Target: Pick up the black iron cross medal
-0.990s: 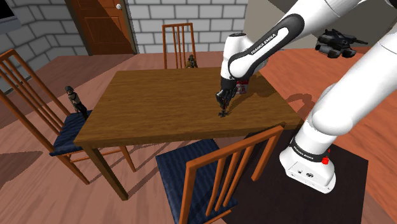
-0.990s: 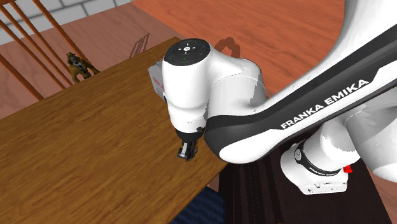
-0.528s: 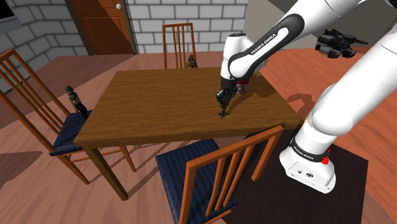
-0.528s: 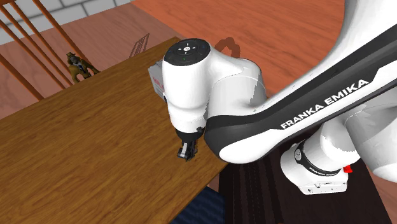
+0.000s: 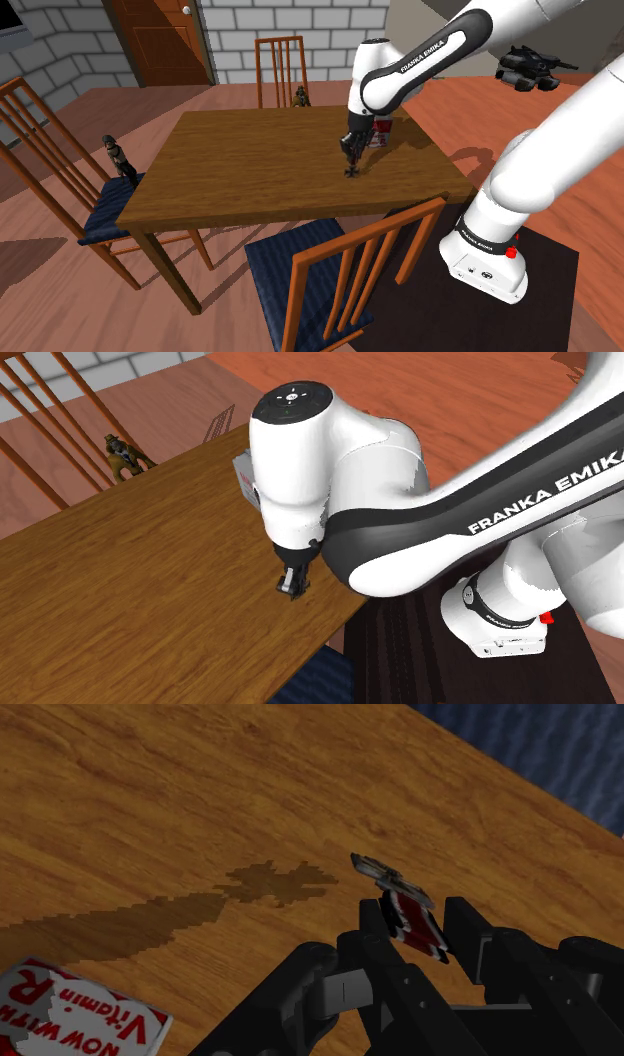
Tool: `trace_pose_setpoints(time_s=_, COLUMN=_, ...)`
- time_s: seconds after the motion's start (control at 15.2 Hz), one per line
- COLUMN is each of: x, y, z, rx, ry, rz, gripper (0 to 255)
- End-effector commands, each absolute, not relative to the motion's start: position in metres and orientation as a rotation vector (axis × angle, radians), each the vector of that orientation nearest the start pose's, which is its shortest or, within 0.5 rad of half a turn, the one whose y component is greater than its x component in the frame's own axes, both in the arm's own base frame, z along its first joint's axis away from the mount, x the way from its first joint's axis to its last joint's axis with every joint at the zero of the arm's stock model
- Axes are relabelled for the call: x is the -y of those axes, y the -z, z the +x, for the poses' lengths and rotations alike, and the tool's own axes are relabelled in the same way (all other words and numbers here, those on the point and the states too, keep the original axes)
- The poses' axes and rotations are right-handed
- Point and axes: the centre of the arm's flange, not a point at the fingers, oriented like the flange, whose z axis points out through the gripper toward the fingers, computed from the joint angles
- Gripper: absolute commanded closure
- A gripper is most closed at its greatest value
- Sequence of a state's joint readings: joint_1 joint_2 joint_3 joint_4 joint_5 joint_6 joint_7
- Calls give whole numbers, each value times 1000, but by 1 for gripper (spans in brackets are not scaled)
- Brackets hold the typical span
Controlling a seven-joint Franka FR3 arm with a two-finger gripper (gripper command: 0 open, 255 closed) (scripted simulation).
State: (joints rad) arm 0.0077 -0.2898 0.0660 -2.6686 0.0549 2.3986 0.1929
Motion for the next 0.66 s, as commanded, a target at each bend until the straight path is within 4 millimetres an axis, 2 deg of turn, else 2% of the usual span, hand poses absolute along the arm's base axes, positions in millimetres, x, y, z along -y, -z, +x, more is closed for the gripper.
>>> trace_pose_setpoints(time_s=0.0, x=-30, y=-345, z=403, rx=-252, ry=26, rz=-3110, gripper=255)
trace_pose_setpoints(time_s=0.46, x=-30, y=-382, z=403, rx=-252, ry=26, rz=-3110, gripper=255)
trace_pose_setpoints(time_s=0.59, x=-30, y=-383, z=403, rx=-252, ry=26, rz=-3110, gripper=255)
